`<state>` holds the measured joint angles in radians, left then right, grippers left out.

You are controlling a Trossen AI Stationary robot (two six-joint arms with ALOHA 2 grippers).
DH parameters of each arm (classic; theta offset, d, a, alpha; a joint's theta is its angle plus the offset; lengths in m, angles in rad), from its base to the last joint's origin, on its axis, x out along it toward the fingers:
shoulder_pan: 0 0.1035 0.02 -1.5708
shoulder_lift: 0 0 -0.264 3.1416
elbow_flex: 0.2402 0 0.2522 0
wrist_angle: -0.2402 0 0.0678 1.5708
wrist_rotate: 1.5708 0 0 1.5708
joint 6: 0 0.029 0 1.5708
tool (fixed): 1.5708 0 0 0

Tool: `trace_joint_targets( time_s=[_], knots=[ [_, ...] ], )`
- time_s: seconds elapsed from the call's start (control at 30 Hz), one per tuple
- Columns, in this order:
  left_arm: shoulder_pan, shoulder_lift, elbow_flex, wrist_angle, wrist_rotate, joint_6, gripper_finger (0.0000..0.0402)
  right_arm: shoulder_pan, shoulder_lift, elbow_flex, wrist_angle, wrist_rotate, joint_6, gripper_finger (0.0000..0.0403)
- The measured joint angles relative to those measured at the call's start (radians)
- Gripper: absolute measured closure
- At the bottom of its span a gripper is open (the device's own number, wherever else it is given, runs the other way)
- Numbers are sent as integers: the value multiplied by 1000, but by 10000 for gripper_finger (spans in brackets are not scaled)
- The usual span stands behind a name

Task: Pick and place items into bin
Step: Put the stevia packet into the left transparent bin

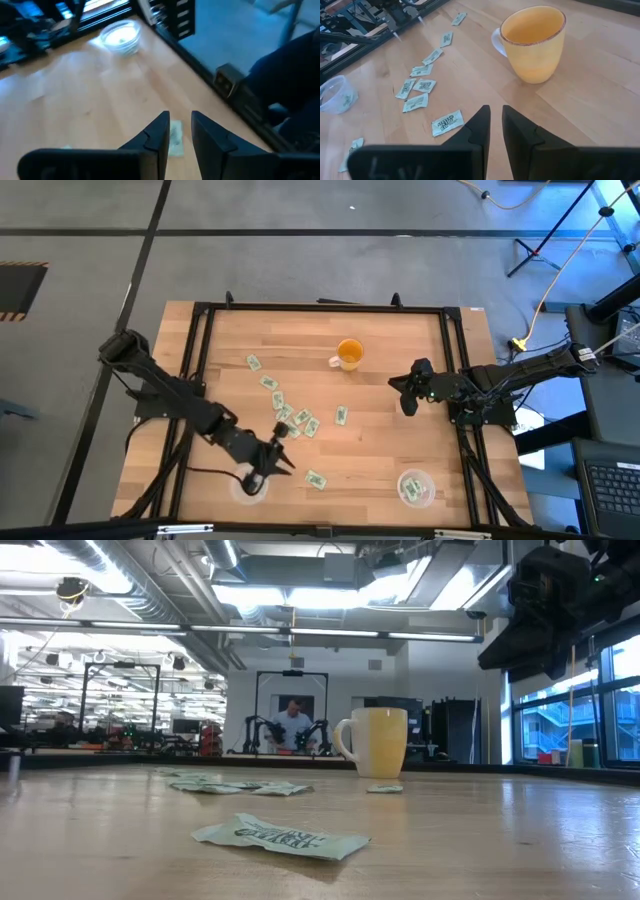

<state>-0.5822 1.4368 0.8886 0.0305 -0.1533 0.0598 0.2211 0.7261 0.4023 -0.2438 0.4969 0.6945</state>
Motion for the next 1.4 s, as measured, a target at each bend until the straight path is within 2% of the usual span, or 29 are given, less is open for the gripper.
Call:
trace_joint_targets(
  time_s=[0.17, 0.43, 0.53, 0.7, 0.87, 1.23, 1.4],
  knots=[
    [73, 94, 0, 79, 114, -105, 326, 0, 0, 0, -20, 0, 1, 350],
    [128, 267, 0, 158, 201, -39, 326, 0, 0, 0, -24, -1, 1, 350],
    [129, 323, 16, 162, 204, -5, 318, 0, 0, 0, -29, -1, 2, 350],
    [130, 403, 56, 162, 192, 3, 277, 0, 0, 0, -37, -1, 3, 350],
    [130, 443, 72, 163, 149, 15, 254, 0, 0, 0, -39, -2, 3, 350],
    [131, 454, 72, 127, 172, 3, 298, 0, 0, 0, -39, -2, 3, 350],
    [131, 493, 72, 133, 175, 5, 305, 0, 0, 0, -40, -2, 3, 350]
  ],
)
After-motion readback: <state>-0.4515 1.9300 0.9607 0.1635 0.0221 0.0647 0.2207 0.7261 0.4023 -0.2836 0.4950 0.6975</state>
